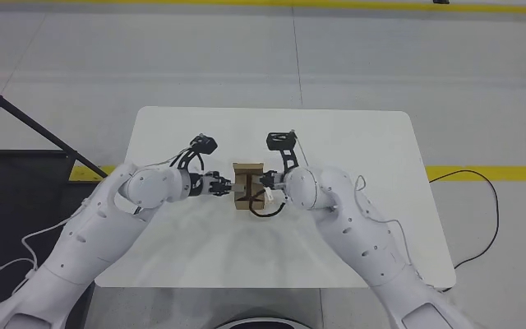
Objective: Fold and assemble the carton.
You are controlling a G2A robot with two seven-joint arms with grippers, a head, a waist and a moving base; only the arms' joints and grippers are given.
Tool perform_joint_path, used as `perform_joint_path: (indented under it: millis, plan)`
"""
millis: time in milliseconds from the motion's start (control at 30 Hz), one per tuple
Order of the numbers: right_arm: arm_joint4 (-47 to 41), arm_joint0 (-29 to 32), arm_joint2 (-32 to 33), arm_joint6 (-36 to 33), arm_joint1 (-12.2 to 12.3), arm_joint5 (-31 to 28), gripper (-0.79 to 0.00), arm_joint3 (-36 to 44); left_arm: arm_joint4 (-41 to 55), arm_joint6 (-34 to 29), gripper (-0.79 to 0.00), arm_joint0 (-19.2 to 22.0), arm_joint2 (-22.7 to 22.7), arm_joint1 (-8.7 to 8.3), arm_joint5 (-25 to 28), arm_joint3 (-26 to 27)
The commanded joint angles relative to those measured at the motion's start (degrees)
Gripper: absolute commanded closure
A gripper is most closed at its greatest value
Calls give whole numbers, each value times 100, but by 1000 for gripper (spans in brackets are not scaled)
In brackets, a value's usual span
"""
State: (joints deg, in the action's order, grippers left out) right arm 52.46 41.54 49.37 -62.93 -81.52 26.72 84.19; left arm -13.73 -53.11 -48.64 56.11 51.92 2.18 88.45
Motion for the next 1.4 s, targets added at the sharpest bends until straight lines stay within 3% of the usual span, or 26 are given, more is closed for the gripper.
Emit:
perform_joint_path:
  millis: [0, 367, 500, 600, 900, 1200, 1367]
  plan:
    - [-65, 128, 131, 182, 35, -372, -785, 156, 41, 74, -751, -75, 111, -19, 169, 35]
    - [-446, 890, 919, 1247, 268, -2601, -785, 656, 19, 302, -785, -451, 541, -113, 1325, 160]
    - [-462, 944, 999, 1244, 289, -2687, -785, 676, 28, 321, -785, -580, 727, -159, 1873, 177]
    - [-462, 944, 999, 1244, 289, -2687, -785, 676, 201, 546, -785, -714, 949, -185, 1746, 185]
    - [-471, 958, 996, 1288, 289, -2716, -785, 685, 201, 546, -785, -714, 949, -185, 1746, 185]
    - [-19, 1063, 1148, 2529, 384, -4218, -785, 293, 256, 635, -785, -558, 799, -114, 2130, -212]
    - [398, 1007, 1108, 3107, 404, -4651, -785, 25, 248, 727, -785, -350, 593, -34, 2435, -552]
